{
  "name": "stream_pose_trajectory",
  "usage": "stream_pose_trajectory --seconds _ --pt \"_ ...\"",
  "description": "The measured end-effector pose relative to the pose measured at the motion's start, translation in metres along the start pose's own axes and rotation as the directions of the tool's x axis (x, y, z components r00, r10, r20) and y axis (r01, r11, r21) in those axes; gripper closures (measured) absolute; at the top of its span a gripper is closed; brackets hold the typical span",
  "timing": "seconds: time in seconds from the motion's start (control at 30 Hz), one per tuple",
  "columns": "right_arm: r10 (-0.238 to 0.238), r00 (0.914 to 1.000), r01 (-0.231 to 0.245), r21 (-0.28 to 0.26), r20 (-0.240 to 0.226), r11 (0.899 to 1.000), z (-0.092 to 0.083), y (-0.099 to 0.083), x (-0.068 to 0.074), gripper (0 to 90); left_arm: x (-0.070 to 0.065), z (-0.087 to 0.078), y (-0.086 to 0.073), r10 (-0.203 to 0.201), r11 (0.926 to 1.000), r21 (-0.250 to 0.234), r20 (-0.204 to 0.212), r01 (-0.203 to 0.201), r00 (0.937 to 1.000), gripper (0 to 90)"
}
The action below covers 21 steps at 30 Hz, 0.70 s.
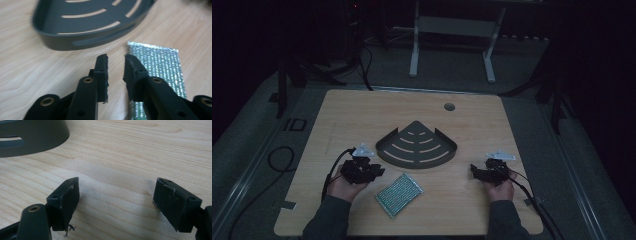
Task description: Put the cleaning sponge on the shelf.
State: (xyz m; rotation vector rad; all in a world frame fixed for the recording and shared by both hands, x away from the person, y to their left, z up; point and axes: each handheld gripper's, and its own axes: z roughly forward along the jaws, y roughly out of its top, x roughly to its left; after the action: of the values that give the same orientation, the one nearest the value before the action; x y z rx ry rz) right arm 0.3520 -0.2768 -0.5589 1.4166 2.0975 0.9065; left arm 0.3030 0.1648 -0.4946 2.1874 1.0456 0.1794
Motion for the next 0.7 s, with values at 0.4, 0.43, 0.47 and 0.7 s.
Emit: stream_pose_trajectory --seconds 0.4,0.43,0.47,0.7 --pt "-0.001 1.0 0.001 0.0 -0.001 1.0 0.0 0.0 0.0 20.2 -0.028 0.021 0.005 0.07 0.994 0.08 0.059 -0.075 0.9958 89.9" --pt "-0.001 1.0 0.001 0.0 -0.001 1.0 0.0 0.0 0.0 20.2 -0.03 0.022 0.005 0.082 0.9924 0.087 0.064 -0.088 0.9945 89.9" --pt "-0.001 1.0 0.001 0.0 -0.001 1.0 0.0 0.0 0.0 20.2 -0.033 0.024 0.004 0.088 0.9914 0.09 0.073 -0.094 0.9935 89.9" --pt "-0.001 1.0 0.001 0.0 -0.001 1.0 0.0 0.0 0.0 20.2 -0.042 0.035 -0.002 0.104 0.9836 0.138 0.086 -0.115 0.9908 89.9"
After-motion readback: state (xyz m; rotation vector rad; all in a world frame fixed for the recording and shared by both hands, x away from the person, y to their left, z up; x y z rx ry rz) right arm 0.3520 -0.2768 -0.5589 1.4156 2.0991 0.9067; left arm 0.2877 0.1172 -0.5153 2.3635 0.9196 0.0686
